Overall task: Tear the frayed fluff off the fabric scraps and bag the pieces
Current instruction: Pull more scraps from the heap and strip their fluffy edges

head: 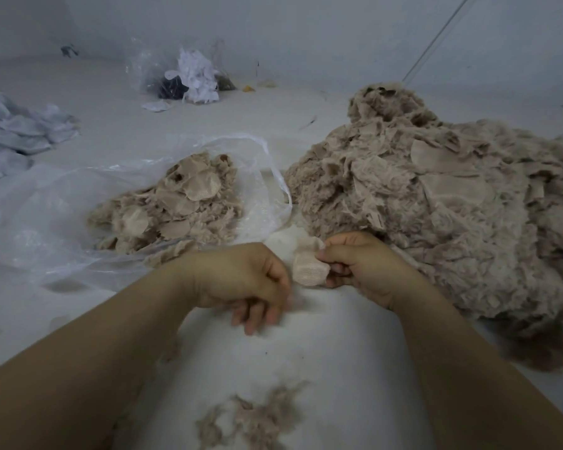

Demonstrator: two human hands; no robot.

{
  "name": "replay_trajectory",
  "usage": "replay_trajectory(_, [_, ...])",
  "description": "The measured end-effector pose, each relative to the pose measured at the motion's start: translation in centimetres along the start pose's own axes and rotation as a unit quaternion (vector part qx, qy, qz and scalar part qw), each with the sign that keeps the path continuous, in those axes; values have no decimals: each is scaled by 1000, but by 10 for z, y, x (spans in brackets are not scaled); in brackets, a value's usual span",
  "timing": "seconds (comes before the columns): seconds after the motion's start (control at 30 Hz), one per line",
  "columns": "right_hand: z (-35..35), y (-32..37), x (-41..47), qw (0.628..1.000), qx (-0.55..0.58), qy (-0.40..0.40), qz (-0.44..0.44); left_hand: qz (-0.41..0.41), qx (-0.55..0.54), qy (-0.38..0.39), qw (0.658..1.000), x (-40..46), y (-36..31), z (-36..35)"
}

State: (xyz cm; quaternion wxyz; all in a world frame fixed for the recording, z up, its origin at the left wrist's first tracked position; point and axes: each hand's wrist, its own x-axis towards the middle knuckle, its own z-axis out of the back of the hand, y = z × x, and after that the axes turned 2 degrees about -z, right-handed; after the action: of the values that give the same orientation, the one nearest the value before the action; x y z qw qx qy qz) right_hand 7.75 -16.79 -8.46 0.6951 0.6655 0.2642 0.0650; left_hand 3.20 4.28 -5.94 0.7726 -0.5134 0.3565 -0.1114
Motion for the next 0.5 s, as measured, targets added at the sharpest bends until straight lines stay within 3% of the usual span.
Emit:
replay_trajectory(0.07, [0, 0, -1, 1000, -2, 3, 4, 4, -37, -145, 989, 13, 1, -10])
replay_trajectory(0.13, [0, -1, -3, 1000, 1, 5, 9, -19, -88, -189, 978, 22, 0, -19])
replay_trajectory(0.23, [-1, 0, -4, 1000, 20, -2, 6, -63, -133, -125, 981, 23, 2, -20])
replay_trajectory(0.33, [-2, 1, -4, 1000, 17, -12, 7, -45, -137, -33, 989, 17, 5, -13])
replay_trajectory(0.5, [-3, 0, -4, 1000, 6, 4, 24, -20, -176, -25, 984, 16, 6, -8])
